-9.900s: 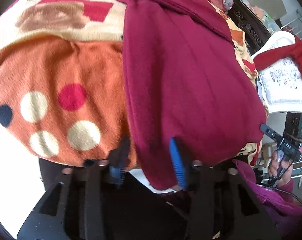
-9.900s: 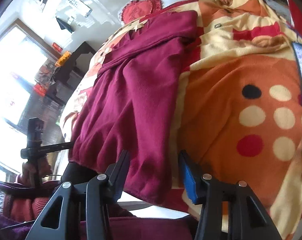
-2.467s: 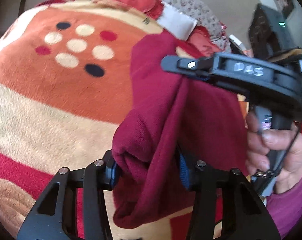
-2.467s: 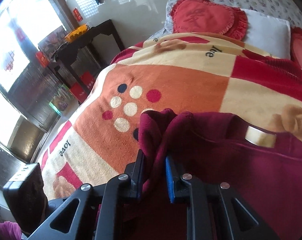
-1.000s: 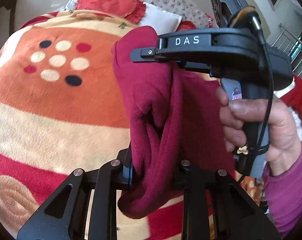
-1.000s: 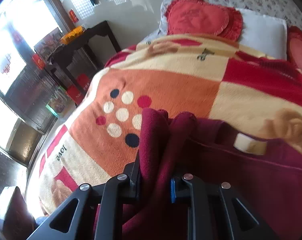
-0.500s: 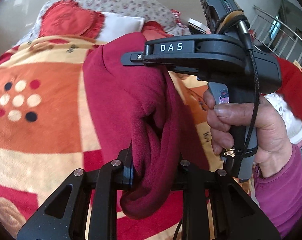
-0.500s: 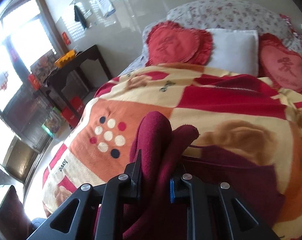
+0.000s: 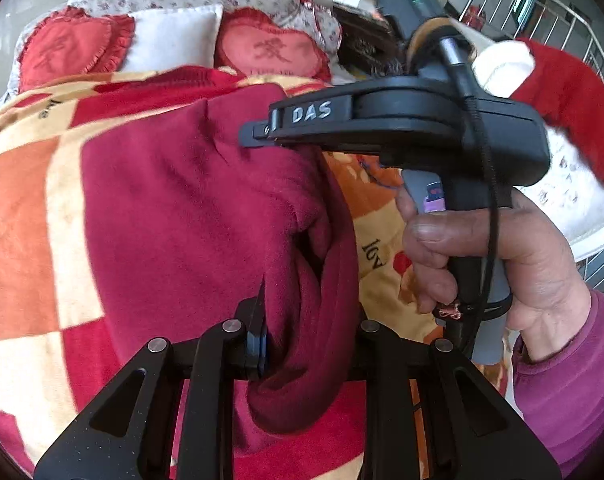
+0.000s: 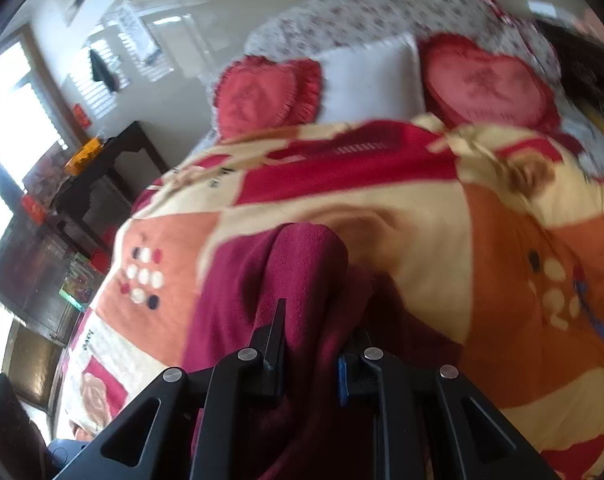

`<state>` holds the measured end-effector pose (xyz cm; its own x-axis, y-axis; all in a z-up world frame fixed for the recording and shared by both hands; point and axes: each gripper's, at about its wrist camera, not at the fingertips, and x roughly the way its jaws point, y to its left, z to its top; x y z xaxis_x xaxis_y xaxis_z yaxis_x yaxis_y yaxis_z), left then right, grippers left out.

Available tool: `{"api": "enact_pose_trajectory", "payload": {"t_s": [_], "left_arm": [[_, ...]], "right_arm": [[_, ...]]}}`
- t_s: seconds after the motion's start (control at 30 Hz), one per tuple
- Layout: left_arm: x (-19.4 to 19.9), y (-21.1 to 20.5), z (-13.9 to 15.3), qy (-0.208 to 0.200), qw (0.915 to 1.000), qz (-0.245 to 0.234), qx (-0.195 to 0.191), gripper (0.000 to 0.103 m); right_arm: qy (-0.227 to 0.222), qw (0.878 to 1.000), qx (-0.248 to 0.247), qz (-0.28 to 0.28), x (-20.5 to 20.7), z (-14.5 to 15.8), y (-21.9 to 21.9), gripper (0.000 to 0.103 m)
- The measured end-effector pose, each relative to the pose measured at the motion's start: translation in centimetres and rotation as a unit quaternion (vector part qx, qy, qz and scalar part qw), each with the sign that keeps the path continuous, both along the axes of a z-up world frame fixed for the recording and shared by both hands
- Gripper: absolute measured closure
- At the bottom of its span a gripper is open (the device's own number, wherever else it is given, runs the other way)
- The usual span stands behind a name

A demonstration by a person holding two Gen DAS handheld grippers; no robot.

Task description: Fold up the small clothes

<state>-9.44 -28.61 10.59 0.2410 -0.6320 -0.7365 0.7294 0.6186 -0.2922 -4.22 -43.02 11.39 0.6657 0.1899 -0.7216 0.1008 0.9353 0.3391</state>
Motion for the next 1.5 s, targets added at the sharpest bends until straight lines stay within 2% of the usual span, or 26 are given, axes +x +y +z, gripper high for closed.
{"api": "enact_pose_trajectory", "payload": {"t_s": [0.03,0.1,0.13,0.17,0.2,0.3,0.4,0.5,0.57,0.67,0.77,0.83,0.9,1.0,1.1,1.17,1.23,1.3,1.33,1.37,1.47,1.5], "left_arm": [[0.0,-0.6,-0.5,0.004,1.0,-0.004,0.008,0.081],[-0.1,-1.1,-1.1,0.019,0.9996,-0.011,0.018,0.069],[0.0,-1.1,-1.3,0.034,0.999,-0.022,0.017,0.066],[-0.1,-0.7,-1.2,0.047,0.9983,-0.033,0.012,0.06],[-0.4,-0.2,-0.9,0.054,0.9975,-0.044,0.007,0.056],[-1.3,2.7,0.7,0.032,0.9981,-0.053,-0.004,0.046],[-1.6,5.4,1.6,-0.001,0.9993,-0.036,-0.005,0.045],[-0.7,7.0,0.8,-0.042,0.9983,0.013,0.039,0.045],[0.3,7.6,-0.6,-0.021,0.9978,0.035,0.052,0.045],[0.6,7.8,-2.2,-0.005,0.9974,0.04,0.059,0.045],[0.5,7.1,-4.0,-0.001,0.9957,0.04,0.084,0.045],[0.6,7.0,-5.4,0.011,0.9946,0.042,0.095,0.045],[0.6,7.2,-6.1,0.027,0.9945,0.043,0.092,0.045],[0.2,7.4,-5.5,0.015,0.995,0.046,0.087,0.045],[0.0,7.4,-4.6,0.005,0.9955,0.052,0.08,0.045],[0.3,7.2,-4.3,0.003,0.9953,0.059,0.076,0.045],[0.5,7.1,-4.3,0.004,0.9951,0.064,0.076,0.045],[0.6,6.9,-4.5,0.008,0.9947,0.066,0.078,0.045],[0.8,6.5,-4.6,0.008,0.9947,0.065,0.079,0.045],[1.0,6.4,-4.5,0.007,0.9946,0.065,0.08,0.045],[1.3,6.2,-4.7,0.008,0.9949,0.062,0.08,0.045],[1.4,6.1,-4.8,0.01,0.995,0.061,0.079,0.045]], "right_arm": [[0.005,1.0,0.0,-0.002,0.0,-0.7,-0.4,0.086],[0.018,1.0,0.01,-0.004,-0.1,-2.6,-1.2,0.085],[0.021,1.0,0.014,-0.007,-0.2,-3.1,-1.5,0.079],[0.02,1.0,0.014,-0.017,-0.7,-3.4,-2.0,0.068],[0.018,0.999,0.01,-0.026,-1.2,-3.3,-2.5,0.065],[0.004,0.999,-0.003,-0.038,-3.7,-1.8,-3.1,0.062],[-0.032,0.999,-0.007,-0.031,-6.4,0.5,-2.3,0.062],[-0.066,0.998,-0.004,0.015,-8.4,2.6,0.1,0.062],[-0.073,0.996,-0.007,0.057,-9.3,3.2,2.6,0.062],[-0.058,0.993,-0.018,0.098,-9.9,2.0,5.1,0.063],[-0.003,0.995,-0.057,0.081,-10.7,-1.6,5.6,0.067],[0.031,0.996,-0.062,0.051,-11.3,-4.8,4.9,0.07],[0.033,0.996,-0.058,0.051,-12.2,-6.0,4.8,0.073],[0.025,0.997,-0.044,0.059,-13.0,-4.5,4.2,0.073],[-0.021,0.999,-0.019,0.023,-12.8,-1.6,2.4,0.071],[-0.043,0.999,-0.014,-0.014,-11.7,-0.4,1.2,0.061],[-0.027,0.998,-0.016,-0.049,-9.3,-0.7,0.3,0.054],[-0.004,0.998,-0.002,-0.061,-6.7,-1.7,0.0,0.054],[0.001,0.998,0.011,-0.057,-5.9,-2.2,-0.2,0.057],[0.005,0.999,0.009,-0.052,-4.9,-2.7,-0.2,0.068],[0.003,0.997,-0.036,-0.063,-4.3,-2.9,0.1,0.089],[0.001,0.997,-0.046,-0.07,-4.4,-3.0,-0.1,0.09]]}}
